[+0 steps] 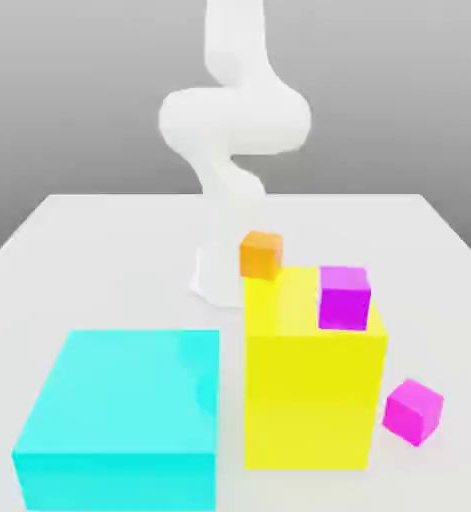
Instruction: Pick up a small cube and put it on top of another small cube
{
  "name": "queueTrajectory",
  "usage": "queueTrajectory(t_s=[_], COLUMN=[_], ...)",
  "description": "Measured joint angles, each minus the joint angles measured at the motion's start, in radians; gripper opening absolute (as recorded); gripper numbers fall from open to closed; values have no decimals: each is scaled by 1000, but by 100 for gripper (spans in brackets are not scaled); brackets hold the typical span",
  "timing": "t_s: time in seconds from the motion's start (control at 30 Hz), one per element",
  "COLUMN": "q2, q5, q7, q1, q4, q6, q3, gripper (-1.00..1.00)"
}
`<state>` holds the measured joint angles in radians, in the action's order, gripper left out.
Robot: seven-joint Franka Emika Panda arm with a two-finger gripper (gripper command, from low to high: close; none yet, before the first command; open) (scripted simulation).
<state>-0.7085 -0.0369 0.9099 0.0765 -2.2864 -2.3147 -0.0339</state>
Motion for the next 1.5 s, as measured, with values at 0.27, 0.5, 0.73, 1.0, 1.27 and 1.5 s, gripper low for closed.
queueTrajectory(t_s=[0.27,0.5,0.73,1.0,1.27,1.5], q2=[299,555,796,1045,1295,1292], q5=[-129,-226,-231,-88,28,29], q7=[365,665,905,1078,1134,1133], q1=[220,334,431,507,567,567], q4=[46,84,119,151,197,196], q6=[-43,-80,-133,-214,-362,-362], q3=[-82,-73,-24,28,27,27], gripper=[0,0,0,0,-100,-100])
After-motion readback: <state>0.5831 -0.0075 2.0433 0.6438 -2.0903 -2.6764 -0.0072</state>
